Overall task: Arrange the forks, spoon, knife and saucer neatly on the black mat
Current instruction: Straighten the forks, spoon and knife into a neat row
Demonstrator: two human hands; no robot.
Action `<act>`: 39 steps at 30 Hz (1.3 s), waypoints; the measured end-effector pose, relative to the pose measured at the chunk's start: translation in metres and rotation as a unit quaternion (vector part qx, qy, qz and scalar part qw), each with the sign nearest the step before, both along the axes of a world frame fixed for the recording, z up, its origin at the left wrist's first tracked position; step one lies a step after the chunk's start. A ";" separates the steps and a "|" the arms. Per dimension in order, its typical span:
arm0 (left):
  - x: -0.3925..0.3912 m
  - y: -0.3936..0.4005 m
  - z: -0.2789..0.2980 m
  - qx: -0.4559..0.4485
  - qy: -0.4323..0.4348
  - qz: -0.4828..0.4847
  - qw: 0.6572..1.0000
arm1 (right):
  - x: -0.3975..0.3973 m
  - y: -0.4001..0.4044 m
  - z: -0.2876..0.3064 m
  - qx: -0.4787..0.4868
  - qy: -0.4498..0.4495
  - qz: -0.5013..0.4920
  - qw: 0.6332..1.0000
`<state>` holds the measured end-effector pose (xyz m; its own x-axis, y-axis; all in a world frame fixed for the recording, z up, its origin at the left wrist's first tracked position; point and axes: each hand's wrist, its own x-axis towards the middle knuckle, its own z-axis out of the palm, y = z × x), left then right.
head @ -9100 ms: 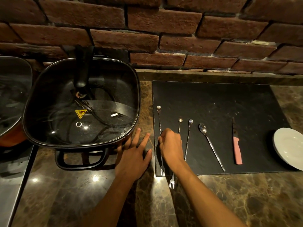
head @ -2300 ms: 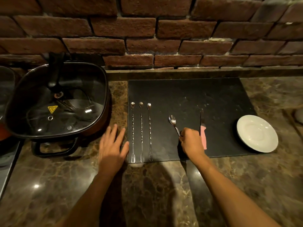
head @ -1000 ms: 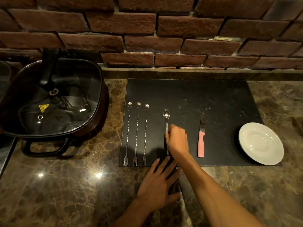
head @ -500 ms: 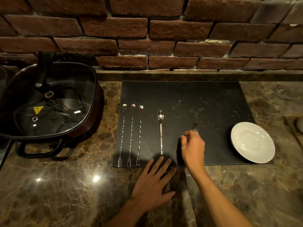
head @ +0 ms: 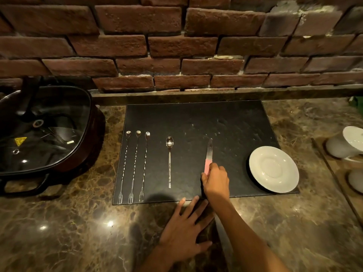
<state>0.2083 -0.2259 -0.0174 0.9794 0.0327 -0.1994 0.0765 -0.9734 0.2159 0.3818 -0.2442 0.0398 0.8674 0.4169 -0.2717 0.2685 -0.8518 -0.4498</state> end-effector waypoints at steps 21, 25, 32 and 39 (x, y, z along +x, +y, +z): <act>0.000 0.000 0.002 0.005 -0.016 0.014 1.000 | 0.009 0.013 -0.009 0.013 0.004 0.083 0.996; 0.000 -0.001 0.002 0.004 -0.014 0.013 1.000 | 0.008 0.012 -0.009 0.014 0.004 0.084 0.996; 0.000 0.000 0.001 0.010 -0.019 0.012 1.000 | 0.007 0.008 -0.012 0.024 0.013 0.083 0.996; -0.001 -0.001 -0.006 0.013 -0.021 0.011 1.000 | 0.007 0.007 -0.012 0.021 0.025 0.078 0.996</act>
<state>0.2071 -0.2267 -0.0231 0.9860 0.0590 -0.1560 0.0892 -0.9770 0.1938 0.3886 -0.2368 0.0276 0.7762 0.5581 -0.2932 0.3727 -0.7813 -0.5006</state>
